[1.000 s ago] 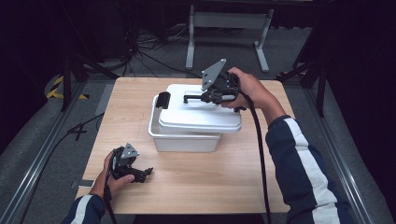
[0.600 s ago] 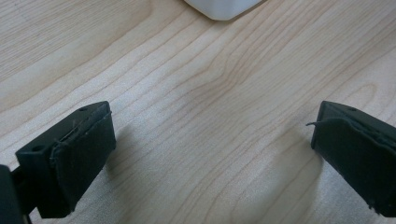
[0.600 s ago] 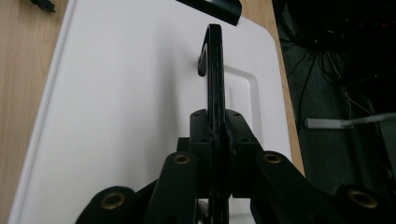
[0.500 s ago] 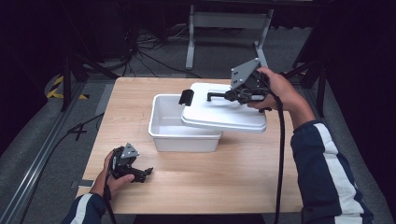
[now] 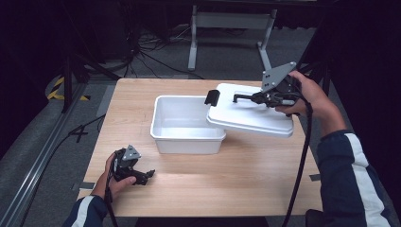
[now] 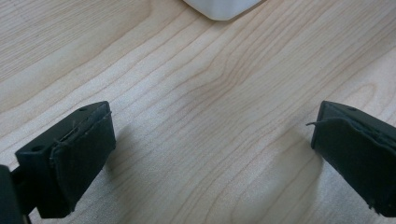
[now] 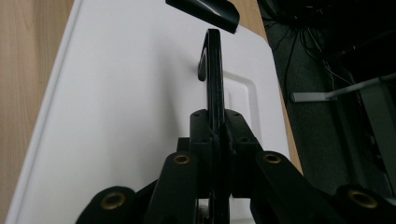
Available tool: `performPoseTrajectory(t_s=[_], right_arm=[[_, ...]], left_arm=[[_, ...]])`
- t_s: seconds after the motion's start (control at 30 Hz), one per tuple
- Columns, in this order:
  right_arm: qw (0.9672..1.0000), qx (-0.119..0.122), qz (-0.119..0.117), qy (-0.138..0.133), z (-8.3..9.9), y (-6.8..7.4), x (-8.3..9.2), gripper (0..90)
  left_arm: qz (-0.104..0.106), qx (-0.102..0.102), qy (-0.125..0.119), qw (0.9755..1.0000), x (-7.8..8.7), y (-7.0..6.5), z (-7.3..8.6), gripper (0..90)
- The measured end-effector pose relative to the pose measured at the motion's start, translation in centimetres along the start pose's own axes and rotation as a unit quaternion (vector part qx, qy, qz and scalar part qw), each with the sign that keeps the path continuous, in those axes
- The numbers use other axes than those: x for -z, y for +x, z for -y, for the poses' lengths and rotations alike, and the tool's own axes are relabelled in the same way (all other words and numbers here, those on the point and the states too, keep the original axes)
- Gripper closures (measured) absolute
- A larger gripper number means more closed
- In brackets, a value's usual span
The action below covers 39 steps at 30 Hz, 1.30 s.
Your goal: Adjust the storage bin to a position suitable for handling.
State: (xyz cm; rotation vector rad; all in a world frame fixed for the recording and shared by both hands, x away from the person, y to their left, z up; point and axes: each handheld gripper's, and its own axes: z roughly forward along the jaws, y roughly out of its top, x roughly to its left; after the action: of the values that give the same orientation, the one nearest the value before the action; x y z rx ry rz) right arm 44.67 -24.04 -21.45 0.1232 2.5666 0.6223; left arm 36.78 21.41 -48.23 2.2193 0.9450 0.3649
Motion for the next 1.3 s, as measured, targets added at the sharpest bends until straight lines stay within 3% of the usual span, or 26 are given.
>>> performPoseTrajectory(t_s=[0.13,0.87,1.1,1.3], right_arm=[[0.9999,-0.01,0.003,-0.012,2.0,0.1,0.5,83.8],[0.9989,-0.045,0.012,-0.003,7.9,0.9,1.2,83.8],[0.9983,-0.057,0.007,0.001,9.3,1.1,0.5,83.9],[0.9975,-0.07,0.002,0.011,10.5,1.0,-1.2,84.0]], left_arm=[[-0.001,0.002,-0.002,1.0,0.0,0.0,0.0,0.3],[0.0,0.003,0.0,1.0,0.0,-0.1,0.0,0.3],[-0.001,-0.004,0.0,1.0,0.0,0.1,0.0,0.3],[0.0,-0.002,0.001,1.0,0.0,0.0,0.0,0.3]])
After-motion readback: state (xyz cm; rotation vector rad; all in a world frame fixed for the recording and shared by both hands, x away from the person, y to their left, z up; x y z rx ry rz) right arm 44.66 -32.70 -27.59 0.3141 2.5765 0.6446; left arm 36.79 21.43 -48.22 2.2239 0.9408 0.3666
